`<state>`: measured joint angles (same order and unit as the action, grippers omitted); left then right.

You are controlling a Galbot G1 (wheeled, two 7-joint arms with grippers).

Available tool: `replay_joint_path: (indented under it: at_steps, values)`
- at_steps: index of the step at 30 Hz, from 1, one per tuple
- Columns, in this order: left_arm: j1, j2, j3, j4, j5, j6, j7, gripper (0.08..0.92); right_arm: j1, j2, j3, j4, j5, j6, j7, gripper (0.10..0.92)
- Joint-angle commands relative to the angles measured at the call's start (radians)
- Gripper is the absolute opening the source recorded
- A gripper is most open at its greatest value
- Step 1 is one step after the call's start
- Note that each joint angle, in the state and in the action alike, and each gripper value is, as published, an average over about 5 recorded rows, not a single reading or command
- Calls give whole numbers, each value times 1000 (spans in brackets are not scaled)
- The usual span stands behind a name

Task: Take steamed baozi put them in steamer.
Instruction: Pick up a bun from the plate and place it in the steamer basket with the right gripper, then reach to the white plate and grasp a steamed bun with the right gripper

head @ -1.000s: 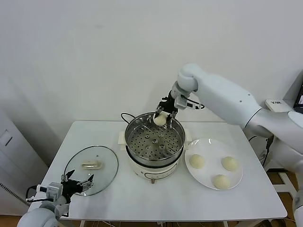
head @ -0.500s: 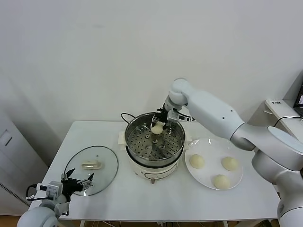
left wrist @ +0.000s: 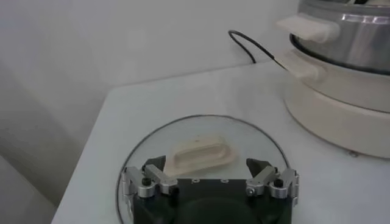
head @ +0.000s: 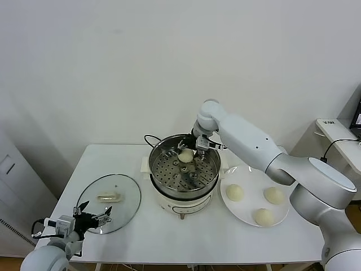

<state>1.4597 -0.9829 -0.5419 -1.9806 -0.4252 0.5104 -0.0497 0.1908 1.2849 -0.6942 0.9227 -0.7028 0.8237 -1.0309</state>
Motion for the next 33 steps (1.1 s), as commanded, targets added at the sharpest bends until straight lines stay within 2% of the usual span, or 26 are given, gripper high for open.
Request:
replay_joint_path:
  at_steps: [1, 7, 12, 15, 22, 33]
  values:
    - [1, 4, -2, 1, -4, -1, 0, 823, 114, -25, -92, 9, 231, 49, -30, 778]
    - [7, 7, -5, -10, -10, 1, 0, 823, 347, -106, -308, -9, 613, -22, -105, 822]
    - [13, 7, -7, -15, -10, 1, 0, 823, 498, -200, -540, -19, 928, -288, -165, 823]
    - [14, 7, -7, -19, -10, 1, 0, 823, 560, -260, -646, -15, 1065, -434, -172, 823]
    - [23, 10, -13, -29, -11, 1, 0, 823, 578, -376, -777, 35, 1229, -654, -139, 823]
    - [25, 14, -16, -34, -15, 4, 0, 823, 445, -482, -786, 104, 1264, -736, -110, 823]
